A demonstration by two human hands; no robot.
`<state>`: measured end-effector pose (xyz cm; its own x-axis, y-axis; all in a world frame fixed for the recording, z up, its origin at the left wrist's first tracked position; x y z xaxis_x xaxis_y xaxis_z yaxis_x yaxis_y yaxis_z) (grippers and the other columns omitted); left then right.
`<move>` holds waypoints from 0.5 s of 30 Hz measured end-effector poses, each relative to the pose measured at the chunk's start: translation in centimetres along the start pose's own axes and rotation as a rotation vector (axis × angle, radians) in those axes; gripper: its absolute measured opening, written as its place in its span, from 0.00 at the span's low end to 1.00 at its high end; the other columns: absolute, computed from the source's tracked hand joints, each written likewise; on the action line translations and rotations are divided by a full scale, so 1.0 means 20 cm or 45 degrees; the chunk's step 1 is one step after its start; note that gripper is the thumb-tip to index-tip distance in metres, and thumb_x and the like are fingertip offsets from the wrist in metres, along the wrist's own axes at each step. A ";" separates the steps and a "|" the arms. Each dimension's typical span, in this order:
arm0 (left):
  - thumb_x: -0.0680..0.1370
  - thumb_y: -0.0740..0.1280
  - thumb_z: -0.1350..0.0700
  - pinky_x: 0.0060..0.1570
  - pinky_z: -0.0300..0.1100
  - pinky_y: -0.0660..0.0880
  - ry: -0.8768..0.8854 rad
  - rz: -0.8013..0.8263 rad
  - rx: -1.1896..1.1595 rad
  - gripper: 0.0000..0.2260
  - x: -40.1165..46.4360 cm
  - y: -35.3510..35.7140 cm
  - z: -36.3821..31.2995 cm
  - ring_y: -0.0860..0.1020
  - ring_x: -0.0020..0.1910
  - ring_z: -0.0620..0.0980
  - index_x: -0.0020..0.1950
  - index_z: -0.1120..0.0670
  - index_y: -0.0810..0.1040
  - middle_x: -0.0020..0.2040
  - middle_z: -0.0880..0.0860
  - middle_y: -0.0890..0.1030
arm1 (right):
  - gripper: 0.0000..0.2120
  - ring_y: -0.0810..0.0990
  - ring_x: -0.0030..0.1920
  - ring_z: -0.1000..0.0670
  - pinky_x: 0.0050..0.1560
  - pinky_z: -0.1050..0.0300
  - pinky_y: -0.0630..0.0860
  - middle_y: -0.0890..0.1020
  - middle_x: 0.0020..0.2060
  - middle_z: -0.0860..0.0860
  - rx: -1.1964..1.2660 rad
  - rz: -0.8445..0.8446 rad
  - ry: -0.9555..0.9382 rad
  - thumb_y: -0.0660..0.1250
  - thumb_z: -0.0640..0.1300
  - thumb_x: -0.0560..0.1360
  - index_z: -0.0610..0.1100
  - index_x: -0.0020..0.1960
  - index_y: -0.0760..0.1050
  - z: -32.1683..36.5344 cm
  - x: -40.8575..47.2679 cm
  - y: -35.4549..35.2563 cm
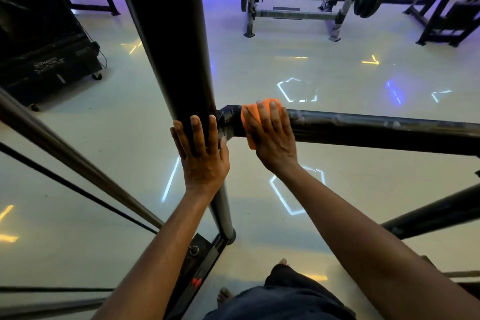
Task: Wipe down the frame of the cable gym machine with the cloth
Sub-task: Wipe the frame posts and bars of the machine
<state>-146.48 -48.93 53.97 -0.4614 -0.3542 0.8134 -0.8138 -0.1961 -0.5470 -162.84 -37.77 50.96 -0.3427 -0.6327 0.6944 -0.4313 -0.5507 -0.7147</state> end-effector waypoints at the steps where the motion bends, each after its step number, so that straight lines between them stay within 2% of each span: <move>1: 0.84 0.71 0.53 0.79 0.74 0.56 -0.010 0.007 -0.003 0.45 -0.01 0.00 0.00 0.34 0.85 0.63 0.88 0.51 0.40 0.86 0.52 0.31 | 0.26 0.59 0.84 0.30 0.84 0.29 0.55 0.64 0.84 0.39 -0.002 0.019 0.024 0.59 0.46 0.89 0.46 0.86 0.63 -0.07 -0.05 -0.02; 3: 0.84 0.70 0.54 0.79 0.75 0.55 -0.023 0.008 0.013 0.45 -0.02 0.01 -0.01 0.34 0.85 0.64 0.88 0.51 0.40 0.86 0.52 0.30 | 0.25 0.57 0.85 0.30 0.84 0.29 0.53 0.62 0.84 0.39 0.022 0.039 0.129 0.54 0.47 0.89 0.45 0.86 0.64 -0.11 -0.08 -0.03; 6: 0.84 0.70 0.56 0.80 0.75 0.53 -0.077 0.058 0.022 0.44 -0.05 0.03 -0.03 0.33 0.84 0.65 0.88 0.52 0.40 0.86 0.53 0.29 | 0.25 0.58 0.85 0.32 0.84 0.30 0.54 0.66 0.83 0.40 0.081 0.018 0.279 0.58 0.50 0.90 0.44 0.85 0.66 0.04 0.01 -0.02; 9: 0.84 0.69 0.56 0.81 0.74 0.50 -0.101 0.077 0.056 0.43 -0.06 0.04 -0.06 0.32 0.84 0.67 0.88 0.53 0.41 0.86 0.54 0.29 | 0.26 0.58 0.86 0.33 0.84 0.32 0.55 0.65 0.84 0.41 0.130 0.069 0.154 0.58 0.51 0.90 0.44 0.85 0.65 0.16 0.08 0.00; 12: 0.84 0.68 0.56 0.82 0.71 0.45 -0.140 0.101 0.066 0.41 -0.09 0.06 -0.08 0.33 0.84 0.68 0.89 0.53 0.43 0.86 0.55 0.30 | 0.24 0.64 0.83 0.32 0.81 0.30 0.62 0.70 0.81 0.40 0.106 0.003 0.078 0.58 0.49 0.89 0.45 0.84 0.68 0.02 0.02 -0.04; 15: 0.84 0.67 0.56 0.83 0.67 0.42 -0.104 0.184 0.044 0.40 -0.16 0.09 -0.16 0.36 0.86 0.64 0.89 0.54 0.45 0.87 0.57 0.35 | 0.25 0.63 0.83 0.30 0.80 0.27 0.63 0.69 0.81 0.38 0.079 -0.002 0.150 0.50 0.48 0.90 0.44 0.83 0.69 -0.18 -0.10 -0.11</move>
<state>-147.67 -45.25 50.98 -0.5415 -0.4538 0.7077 -0.7278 -0.1683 -0.6648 -164.17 -33.22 51.45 -0.4394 -0.5656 0.6979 -0.3807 -0.5865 -0.7149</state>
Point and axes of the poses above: each hand's wrist, its own x-axis towards the middle knuckle, its own y-axis out of the palm, z = x × y, the point moved 6 cm from there along x, towards the middle knuckle
